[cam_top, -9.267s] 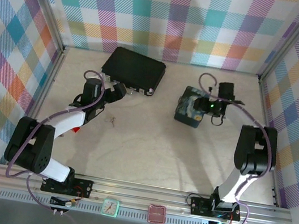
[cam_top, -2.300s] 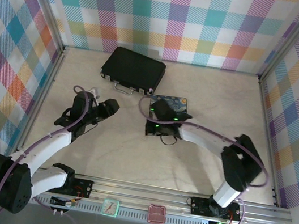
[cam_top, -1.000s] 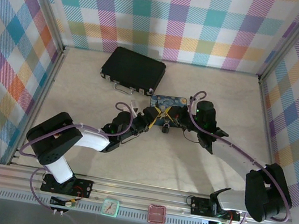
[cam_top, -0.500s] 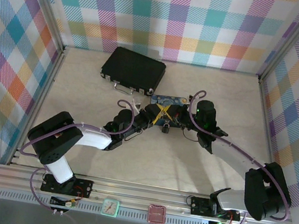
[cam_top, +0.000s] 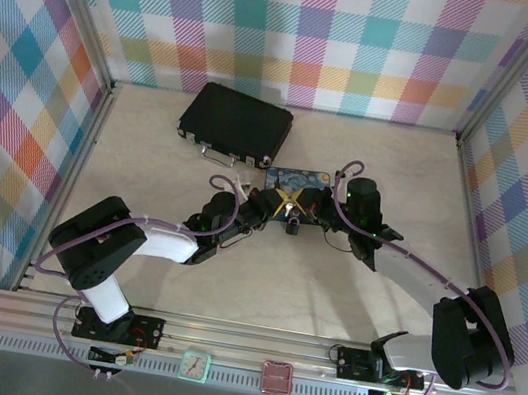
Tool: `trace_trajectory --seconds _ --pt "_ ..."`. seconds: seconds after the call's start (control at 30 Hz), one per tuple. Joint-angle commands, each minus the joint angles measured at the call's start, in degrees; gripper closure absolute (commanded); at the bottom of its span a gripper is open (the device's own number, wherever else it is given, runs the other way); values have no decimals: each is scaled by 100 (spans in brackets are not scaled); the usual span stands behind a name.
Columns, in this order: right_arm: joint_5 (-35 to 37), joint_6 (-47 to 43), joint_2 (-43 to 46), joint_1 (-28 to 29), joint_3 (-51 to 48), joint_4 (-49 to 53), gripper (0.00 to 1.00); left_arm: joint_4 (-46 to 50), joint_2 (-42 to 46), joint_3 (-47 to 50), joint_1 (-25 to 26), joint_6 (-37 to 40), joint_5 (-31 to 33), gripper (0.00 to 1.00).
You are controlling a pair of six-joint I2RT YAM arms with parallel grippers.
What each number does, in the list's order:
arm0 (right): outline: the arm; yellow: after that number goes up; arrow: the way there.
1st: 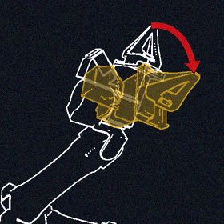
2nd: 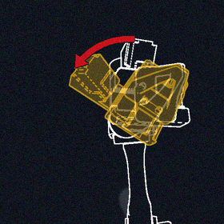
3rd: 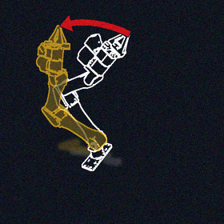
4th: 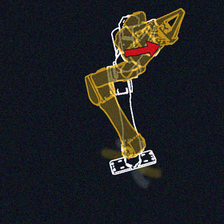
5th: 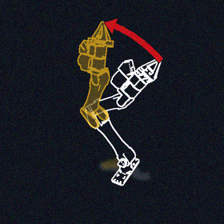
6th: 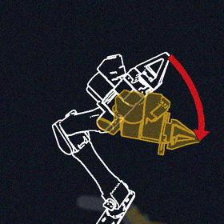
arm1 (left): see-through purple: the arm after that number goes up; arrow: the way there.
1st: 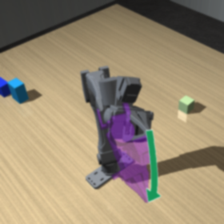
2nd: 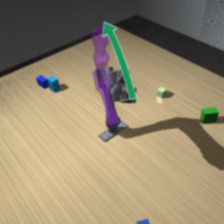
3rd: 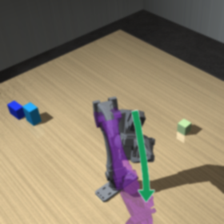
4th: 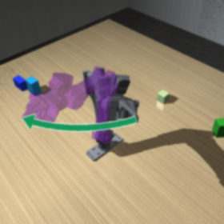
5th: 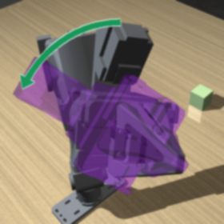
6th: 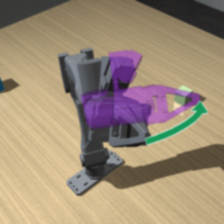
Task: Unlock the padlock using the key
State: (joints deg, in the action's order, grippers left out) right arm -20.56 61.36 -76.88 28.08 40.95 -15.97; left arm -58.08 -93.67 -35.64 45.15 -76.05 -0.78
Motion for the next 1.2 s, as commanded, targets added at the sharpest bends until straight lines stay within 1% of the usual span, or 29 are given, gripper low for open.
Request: trace_trajectory --seconds 0.0,0.1,0.17,0.2,0.23,0.3,0.37,0.43,0.53,0.63,0.7,0.87,0.97,1.07,1.17 --pt "112 -220 238 -2 133 120 100 135 150 -66 48 95 25 100" --pt "5 -510 380 -36 210 192 99 401 274 -91 25 315 62 100" --pt "-97 -795 485 -82 307 379 87 621 363 -133 -28 480 14 100" --pt "-165 -1014 548 -112 384 538 67 717 404 -164 -69 602 -38 100" --pt "-243 -1265 615 -155 469 713 53 811 448 -224 -113 766 -152 100" --pt "-367 -1767 755 -250 575 1116 49 1110 510 -415 -222 1175 -455 100" --pt "-696 -2204 890 -426 579 1288 50 1521 590 -674 -301 1686 -823 100" --pt "-1217 -2592 964 -646 539 1372 52 2131 670 -1055 -375 2403 -1319 100" --pt "-2036 -3098 969 -848 473 1356 57 2943 808 -1532 -408 3259 -1808 100" --pt "-2674 -3242 1014 -973 227 926 57 3317 917 -1793 -447 3857 -2322 100" --pt "-2934 -3223 1083 -1029 58 574 56 3465 1012 -1858 -458 4120 -2454 100" --pt "-3064 -3223 1332 -1041 -233 41 55 3475 1158 -1833 -499 4243 -2639 100" --pt "-3144 -3092 1393 -1051 -395 -334 59 3469 1152 -1842 -498 4190 -2736 100" --pt "-3252 -2870 1365 -1044 -515 -839 61 3266 1147 -1770 -498 4078 -2915 100" --pt "-3331 -2798 1232 -1053 -551 -996 62 2959 1129 -1684 -489 3876 -2995 100"
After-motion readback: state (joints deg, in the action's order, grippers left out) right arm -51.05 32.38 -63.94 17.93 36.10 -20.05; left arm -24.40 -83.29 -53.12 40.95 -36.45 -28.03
